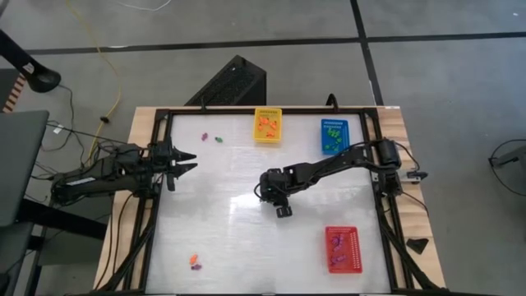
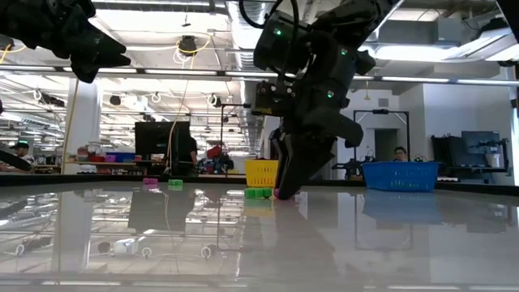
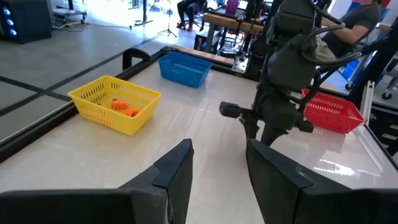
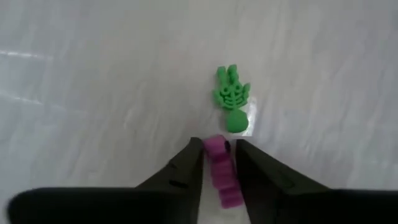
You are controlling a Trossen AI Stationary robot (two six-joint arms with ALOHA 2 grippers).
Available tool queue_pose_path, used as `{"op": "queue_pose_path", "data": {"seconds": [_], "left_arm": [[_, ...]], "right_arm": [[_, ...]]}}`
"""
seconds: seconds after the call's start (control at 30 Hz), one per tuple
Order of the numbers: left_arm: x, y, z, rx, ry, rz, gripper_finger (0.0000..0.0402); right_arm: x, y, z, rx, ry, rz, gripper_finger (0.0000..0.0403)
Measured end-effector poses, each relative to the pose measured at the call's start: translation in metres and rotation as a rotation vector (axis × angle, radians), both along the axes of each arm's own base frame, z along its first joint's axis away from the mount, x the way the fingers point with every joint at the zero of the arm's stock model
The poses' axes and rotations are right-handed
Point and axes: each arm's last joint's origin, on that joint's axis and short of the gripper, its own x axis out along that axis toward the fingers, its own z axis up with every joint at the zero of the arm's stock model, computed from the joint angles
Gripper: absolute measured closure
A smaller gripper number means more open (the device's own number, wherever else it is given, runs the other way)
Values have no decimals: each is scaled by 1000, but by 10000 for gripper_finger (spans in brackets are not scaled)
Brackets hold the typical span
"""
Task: Sort Halloween decoration
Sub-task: Put the violet skeleton toy into the red bin
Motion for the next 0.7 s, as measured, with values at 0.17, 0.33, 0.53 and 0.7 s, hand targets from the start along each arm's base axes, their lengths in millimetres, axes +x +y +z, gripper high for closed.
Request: {"op": "queue_pose_path", "data": {"seconds": [0.17,0.33,0.53,0.7], "left_arm": [[0,0,0,2,-1,0,264],[0,0,0,2,-1,0,264],[0,-1,0,-2,-2,-22,264],[0,-1,0,-27,-8,-39,264]], "right_arm": [[-9,-2,13,12,30,-34,347],[-28,1,41,118,86,-197,349],[-61,45,70,297,211,-396,348],[-99,100,78,296,348,-549,347]]}}
